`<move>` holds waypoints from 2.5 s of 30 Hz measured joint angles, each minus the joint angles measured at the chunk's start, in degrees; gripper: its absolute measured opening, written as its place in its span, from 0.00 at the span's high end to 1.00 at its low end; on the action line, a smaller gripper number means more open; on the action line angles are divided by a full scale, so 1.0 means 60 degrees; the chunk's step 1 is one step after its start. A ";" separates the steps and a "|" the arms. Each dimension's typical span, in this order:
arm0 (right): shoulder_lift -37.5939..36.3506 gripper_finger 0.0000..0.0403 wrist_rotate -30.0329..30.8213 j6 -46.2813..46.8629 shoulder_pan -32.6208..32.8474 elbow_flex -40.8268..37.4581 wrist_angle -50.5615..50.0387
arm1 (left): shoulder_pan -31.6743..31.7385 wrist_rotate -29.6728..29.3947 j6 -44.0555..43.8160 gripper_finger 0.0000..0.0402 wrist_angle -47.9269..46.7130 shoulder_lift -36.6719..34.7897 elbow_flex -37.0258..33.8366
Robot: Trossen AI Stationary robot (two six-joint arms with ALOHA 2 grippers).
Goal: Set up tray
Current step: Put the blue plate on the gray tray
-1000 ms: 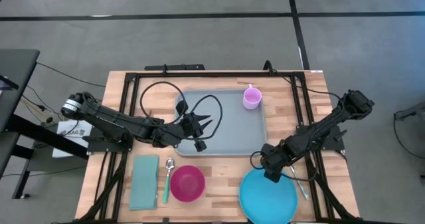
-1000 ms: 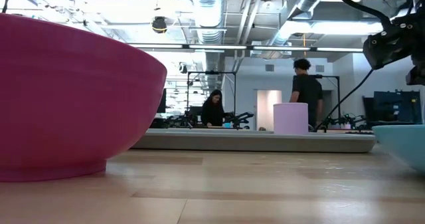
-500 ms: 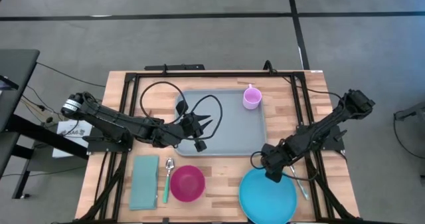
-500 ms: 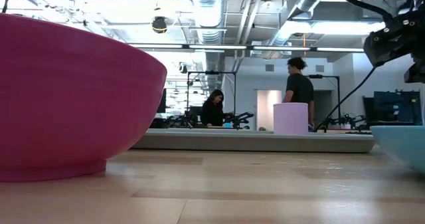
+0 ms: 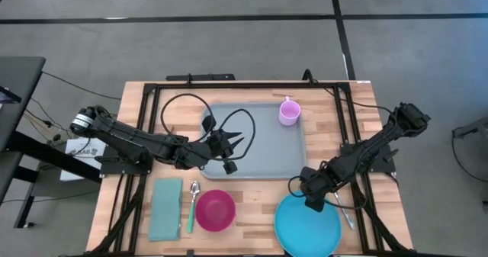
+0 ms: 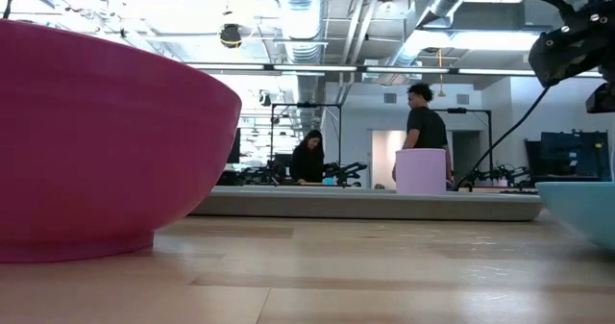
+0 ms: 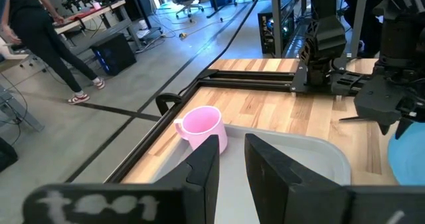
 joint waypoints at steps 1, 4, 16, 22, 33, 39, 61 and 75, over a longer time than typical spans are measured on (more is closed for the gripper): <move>0.0000 0.82 -0.0003 -0.0002 -0.0001 0.0004 0.0086 | 0.0000 0.0000 0.0000 0.84 0.0000 0.0000 0.0000; 0.0000 0.82 0.0029 0.0000 0.0011 0.0001 0.0131 | 0.0000 0.0000 0.0000 0.84 0.0000 0.0000 0.0000; 0.0000 0.82 0.0238 0.0004 0.0011 -0.0674 0.1179 | 0.0000 0.0000 0.0000 0.84 0.0000 0.0000 0.0000; 0.0000 0.82 0.0245 0.0001 0.0011 -0.0674 0.1728 | 0.0000 0.0002 0.0000 0.84 0.0000 0.0000 0.0000; 0.1035 0.82 0.0260 -0.0128 0.0011 -0.0670 0.1741 | 0.0000 0.0004 0.0000 0.84 0.0000 0.0000 0.0000; 0.1571 0.82 0.0038 -0.0559 0.0008 -0.0623 0.2178 | 0.0000 0.0002 0.0000 0.84 0.0000 0.0000 0.0000; 0.1177 0.99 0.1097 -0.2526 -0.0312 0.0777 0.2602 | -0.0004 0.0004 0.0000 0.84 0.0000 0.0000 0.0000; 0.1166 1.00 0.4203 -0.2517 -0.3146 0.1348 0.2006 | -0.0004 0.0004 -0.0066 0.84 -0.0002 0.0000 0.0000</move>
